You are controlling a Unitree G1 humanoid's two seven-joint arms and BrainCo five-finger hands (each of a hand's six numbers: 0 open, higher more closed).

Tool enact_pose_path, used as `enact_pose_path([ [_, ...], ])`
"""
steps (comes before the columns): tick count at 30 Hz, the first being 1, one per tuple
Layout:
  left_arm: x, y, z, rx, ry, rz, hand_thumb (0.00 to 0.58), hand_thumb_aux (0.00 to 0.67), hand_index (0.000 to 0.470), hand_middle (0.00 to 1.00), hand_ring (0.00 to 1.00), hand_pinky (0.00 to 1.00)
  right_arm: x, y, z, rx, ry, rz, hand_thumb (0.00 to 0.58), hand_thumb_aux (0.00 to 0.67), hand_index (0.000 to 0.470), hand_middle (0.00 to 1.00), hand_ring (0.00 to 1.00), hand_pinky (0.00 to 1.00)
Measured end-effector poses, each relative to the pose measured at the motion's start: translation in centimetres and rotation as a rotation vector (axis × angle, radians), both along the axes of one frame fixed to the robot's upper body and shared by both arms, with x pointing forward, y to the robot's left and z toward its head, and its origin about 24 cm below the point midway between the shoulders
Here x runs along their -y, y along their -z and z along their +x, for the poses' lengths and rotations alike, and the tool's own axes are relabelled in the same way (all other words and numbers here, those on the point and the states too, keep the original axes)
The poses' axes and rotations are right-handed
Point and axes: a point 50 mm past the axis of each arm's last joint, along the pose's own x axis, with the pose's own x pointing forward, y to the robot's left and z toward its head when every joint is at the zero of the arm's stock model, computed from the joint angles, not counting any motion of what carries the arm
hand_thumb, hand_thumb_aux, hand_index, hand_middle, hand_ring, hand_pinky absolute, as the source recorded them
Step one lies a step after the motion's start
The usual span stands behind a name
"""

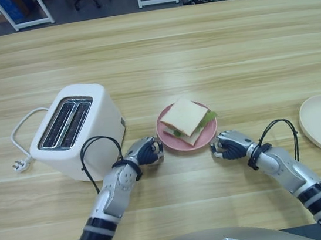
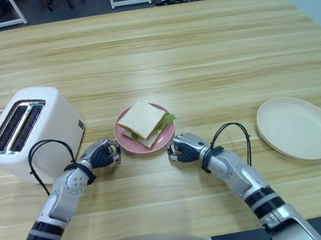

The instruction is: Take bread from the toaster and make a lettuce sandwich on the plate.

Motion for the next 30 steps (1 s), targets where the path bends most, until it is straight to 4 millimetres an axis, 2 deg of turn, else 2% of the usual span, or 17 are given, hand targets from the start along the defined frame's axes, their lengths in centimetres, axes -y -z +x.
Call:
enact_pose_path([
  [4, 0.5, 0.4, 1.9, 0.045, -0.026, -0.006, 0.580, 0.659, 0.463, 1.00, 1.00, 1.00, -0.8, 0.3, 2.6, 0.027, 0.021, 0.007, 0.580, 0.670, 0.470, 1.00, 1.00, 1.00],
  [5, 0.6, 0.5, 2.4, 0.062, -0.033, -0.011, 0.545, 0.504, 0.354, 1.00, 1.00, 1.00, -1.0, 0.3, 3.1, 0.033, 0.027, 0.010, 0.580, 0.670, 0.470, 1.00, 1.00, 1.00],
  [7, 0.7, 0.8, 3.1, 0.080, -0.042, -0.011, 0.505, 0.428, 0.300, 1.00, 1.00, 1.00, -1.1, 0.4, 3.4, 0.035, 0.033, 0.017, 0.580, 0.670, 0.470, 1.00, 1.00, 1.00],
  [8, 0.7, 0.9, 3.1, 0.092, -0.048, -0.014, 0.071, 0.042, 0.029, 0.87, 0.87, 0.87, -1.1, 0.4, 3.4, 0.036, 0.030, 0.020, 0.580, 0.670, 0.470, 1.00, 1.00, 1.00],
  [9, 0.7, 0.8, 2.8, 0.105, -0.049, -0.020, 0.000, 0.000, 0.000, 0.16, 0.16, 0.16, -1.0, 0.3, 3.1, 0.036, 0.023, 0.026, 0.580, 0.670, 0.470, 1.00, 1.00, 1.00],
  [10, 0.6, 0.6, 2.5, 0.123, -0.050, -0.012, 0.000, 0.000, 0.000, 0.00, 0.00, 0.00, -0.7, 0.1, 2.7, 0.031, 0.019, 0.048, 0.580, 0.670, 0.470, 1.00, 1.00, 1.00],
  [11, 0.6, 0.1, 1.8, 0.144, -0.049, -0.009, 0.000, 0.000, 0.000, 0.00, 0.00, 0.00, -0.3, -0.2, 2.0, 0.012, 0.014, 0.088, 0.553, 0.525, 0.369, 1.00, 1.00, 1.00],
  [12, 0.6, -0.4, 0.7, 0.160, -0.042, -0.006, 0.000, 0.000, 0.000, 0.00, 0.00, 0.00, 0.6, -0.6, 0.7, -0.024, 0.008, 0.152, 0.000, 0.000, 0.000, 0.46, 0.46, 0.46],
  [13, 0.6, -0.8, -0.4, 0.166, -0.037, -0.022, 0.000, 0.000, 0.000, 0.00, 0.00, 0.00, 1.4, -1.0, -0.6, -0.055, 0.012, 0.229, 0.000, 0.000, 0.000, 0.00, 0.00, 0.00],
  [15, 1.1, -3.3, -1.5, 0.267, -0.045, -0.127, 0.000, 0.000, 0.000, 0.00, 0.00, 0.00, 2.5, -3.3, -2.1, -0.026, 0.031, 0.420, 0.000, 0.000, 0.000, 0.00, 0.00, 0.00],
  [17, 1.8, -6.9, -1.5, 0.447, -0.082, -0.340, 0.000, 0.000, 0.000, 0.00, 0.00, 0.00, 3.2, -6.7, -2.1, 0.080, 0.071, 0.635, 0.000, 0.000, 0.000, 0.00, 0.00, 0.00],
  [18, 1.9, -9.1, -1.4, 0.572, -0.140, -0.558, 0.000, 0.000, 0.000, 0.00, 0.00, 0.00, 3.9, -9.2, -1.5, 0.176, 0.150, 0.818, 0.000, 0.000, 0.000, 0.00, 0.00, 0.00],
  [19, 1.6, -10.1, -1.1, 0.633, -0.201, -0.722, 0.000, 0.000, 0.000, 0.00, 0.00, 0.00, 4.3, -10.4, -0.9, 0.236, 0.228, 0.925, 0.000, 0.000, 0.000, 0.00, 0.00, 0.00],
  [21, 1.2, -9.1, -0.3, 0.600, -0.279, -0.875, 0.000, 0.000, 0.000, 0.00, 0.00, 0.00, 4.2, -9.6, 0.2, 0.236, 0.363, 0.973, 0.000, 0.000, 0.000, 0.00, 0.00, 0.00],
  [23, 0.9, -5.8, 0.6, 0.480, -0.399, -0.972, 0.000, 0.000, 0.000, 0.00, 0.00, 0.00, 3.4, -6.9, 1.0, 0.125, 0.532, 1.006, 0.000, 0.000, 0.000, 0.00, 0.00, 0.00],
  [25, 0.9, -3.6, 0.9, 0.411, -0.469, -1.014, 0.000, 0.000, 0.000, 0.00, 0.00, 0.00, 2.2, -4.6, 1.2, 0.027, 0.612, 1.018, 0.000, 0.000, 0.000, 0.00, 0.00, 0.00],
  [30, 0.7, -1.7, 1.4, 0.376, -0.503, -1.033, 0.000, 0.000, 0.000, 0.00, 0.00, 0.00, 1.1, -2.1, 1.1, -0.004, 0.683, 1.005, 0.000, 0.000, 0.000, 0.00, 0.00, 0.00],
])
